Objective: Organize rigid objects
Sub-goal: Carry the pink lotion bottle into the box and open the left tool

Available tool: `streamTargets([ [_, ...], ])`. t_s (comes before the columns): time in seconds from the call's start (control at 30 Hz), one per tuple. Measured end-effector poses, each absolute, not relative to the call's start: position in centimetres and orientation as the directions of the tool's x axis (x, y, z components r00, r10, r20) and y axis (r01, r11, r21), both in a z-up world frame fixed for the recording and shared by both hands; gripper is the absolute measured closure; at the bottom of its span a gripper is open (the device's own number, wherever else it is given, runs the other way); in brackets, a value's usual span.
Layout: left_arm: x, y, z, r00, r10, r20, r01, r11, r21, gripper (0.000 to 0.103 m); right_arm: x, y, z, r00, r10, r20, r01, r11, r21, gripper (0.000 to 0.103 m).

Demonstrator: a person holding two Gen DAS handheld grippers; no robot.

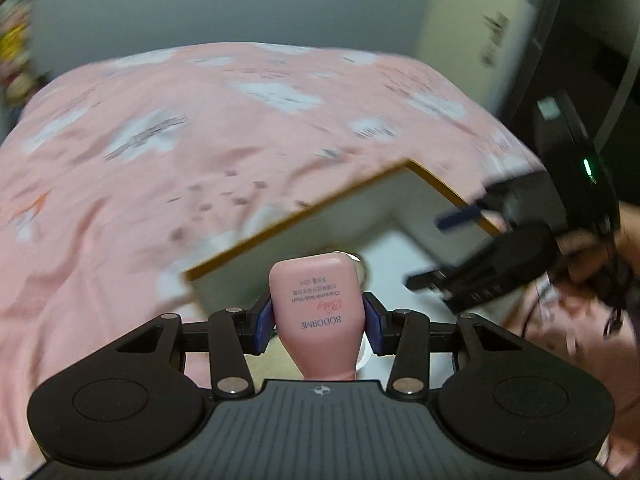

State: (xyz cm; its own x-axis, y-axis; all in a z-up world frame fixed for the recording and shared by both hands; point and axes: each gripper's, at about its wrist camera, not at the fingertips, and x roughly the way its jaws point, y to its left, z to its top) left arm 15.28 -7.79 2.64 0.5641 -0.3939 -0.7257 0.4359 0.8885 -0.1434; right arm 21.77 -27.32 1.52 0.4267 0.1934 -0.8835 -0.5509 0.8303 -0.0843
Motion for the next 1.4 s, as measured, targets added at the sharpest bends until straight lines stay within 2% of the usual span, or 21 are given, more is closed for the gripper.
streamTargets([
  [0.2, 17.1, -13.7, -0.8, 0.411, -0.457, -0.789, 0.581, 0.798, -0.16, 0.052, 21.5, -29.1, 2.4, 0.463, 0.173, -0.869, -0.511, 0.854, -0.102, 0.024],
  [0.4, 18.7, -17.4, -3.9, 0.329, -0.435, -0.838, 0.661, 0.74, -0.125, 0.054, 21.6, -30.3, 2.4, 0.473, 0.151, -0.868, -0.492, 0.863, -0.118, 0.024],
  [0.63, 19.3, -19.5, -5.8, 0.233, -0.466, -0.854, 0.759, 0.636, -0.14, 0.054, 21.7, -30.0, 1.4, 0.446, 0.151, -0.882, -0.517, 0.848, -0.116, 0.028],
  [0.83, 21.3, -18.8, -7.2, 0.105, -0.505, -0.857, 0.718, 0.634, -0.285, 0.053, 21.9, -28.7, -0.4, 0.394, 0.117, -0.912, -0.572, 0.807, -0.144, 0.03],
  [0.9, 21.4, -18.6, -7.7, 0.08, -0.515, -0.854, 0.699, 0.64, -0.32, 0.053, 22.0, -28.4, -0.9, 0.368, 0.118, -0.922, -0.583, 0.802, -0.13, 0.039],
  [1.03, 21.9, -17.6, -8.5, 0.04, -0.536, -0.843, 0.651, 0.654, -0.385, 0.048, 22.2, -27.8, -1.7, 0.348, 0.108, -0.931, -0.59, 0.797, -0.128, 0.041],
  [1.1, 21.9, -17.3, -8.6, 0.051, -0.533, -0.845, 0.646, 0.662, -0.379, 0.043, 22.3, -27.7, -1.9, 0.323, 0.119, -0.939, -0.589, 0.802, -0.101, 0.042],
  [1.23, 21.4, -16.5, -8.2, 0.069, -0.526, -0.848, 0.638, 0.676, -0.368, 0.043, 22.4, -27.6, -2.5, 0.307, 0.115, -0.945, -0.588, 0.804, -0.093, 0.042],
  [1.37, 20.0, -15.2, -7.1, 0.108, -0.498, -0.86, 0.617, 0.712, -0.335, 0.043, 22.4, -27.6, -2.5, 0.265, 0.168, -0.949, -0.575, 0.818, -0.016, 0.042],
  [1.4, 19.7, -14.8, -6.8, 0.126, -0.491, -0.862, 0.606, 0.726, -0.324, 0.043, 22.4, -27.4, -2.4, 0.259, 0.177, -0.949, -0.574, 0.819, -0.005, 0.046],
])
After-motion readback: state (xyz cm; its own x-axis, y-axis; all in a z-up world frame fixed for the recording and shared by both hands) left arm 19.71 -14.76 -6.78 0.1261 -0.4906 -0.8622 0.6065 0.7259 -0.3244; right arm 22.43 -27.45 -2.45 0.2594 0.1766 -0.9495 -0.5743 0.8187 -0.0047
